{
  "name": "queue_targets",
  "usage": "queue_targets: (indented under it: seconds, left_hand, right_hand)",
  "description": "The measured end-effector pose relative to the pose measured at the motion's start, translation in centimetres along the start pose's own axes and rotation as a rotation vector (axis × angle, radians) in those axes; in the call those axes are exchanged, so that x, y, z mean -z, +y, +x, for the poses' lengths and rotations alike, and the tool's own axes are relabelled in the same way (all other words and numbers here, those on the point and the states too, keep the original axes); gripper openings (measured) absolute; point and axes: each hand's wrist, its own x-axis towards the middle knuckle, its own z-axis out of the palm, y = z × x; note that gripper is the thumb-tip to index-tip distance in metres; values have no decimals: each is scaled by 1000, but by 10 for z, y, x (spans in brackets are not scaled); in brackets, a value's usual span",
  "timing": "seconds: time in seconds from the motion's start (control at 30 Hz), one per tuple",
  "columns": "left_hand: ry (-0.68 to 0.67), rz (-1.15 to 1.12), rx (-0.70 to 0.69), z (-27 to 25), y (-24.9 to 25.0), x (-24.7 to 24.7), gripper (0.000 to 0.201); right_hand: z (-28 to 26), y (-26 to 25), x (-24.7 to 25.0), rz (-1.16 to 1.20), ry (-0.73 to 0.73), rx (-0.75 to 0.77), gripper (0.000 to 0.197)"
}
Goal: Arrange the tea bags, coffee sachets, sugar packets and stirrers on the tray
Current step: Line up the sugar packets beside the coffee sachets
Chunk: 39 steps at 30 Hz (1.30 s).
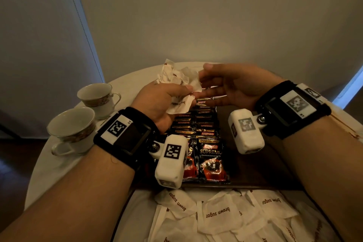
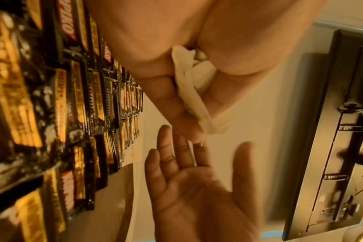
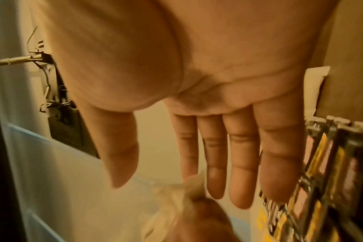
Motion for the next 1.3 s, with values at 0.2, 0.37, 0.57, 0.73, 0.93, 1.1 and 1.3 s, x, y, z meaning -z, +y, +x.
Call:
queue_targets:
  seconds: [0.2,0.37,0.57,0.73,0.93,1.1,1.3]
  left_hand:
    - [9,46,-59,-3,-3,0,18]
    - [47,71,-47,0,-2,5,23]
    - [116,32,-45,8,0,10,10]
    - [280,14,-73,18,2,16,25]
    - [166,-78,-84,12,1,10,26]
    - [29,6,-191,8,-6,9,49]
    - [29,55,-240,7,-4,10,60]
  right_hand:
    - [-5,13,-19,43,82,137,14]
    - [-2,19,-22,162,70,173,16]
    - [2,16,-17,223,181,205,8]
    - [3,14,-12,275,172,179,27]
    - [5,18,-23,183,181,155,13]
    - [7,21,-27,188,200,178,14]
    - [1,20,-24,-63,214,201,27]
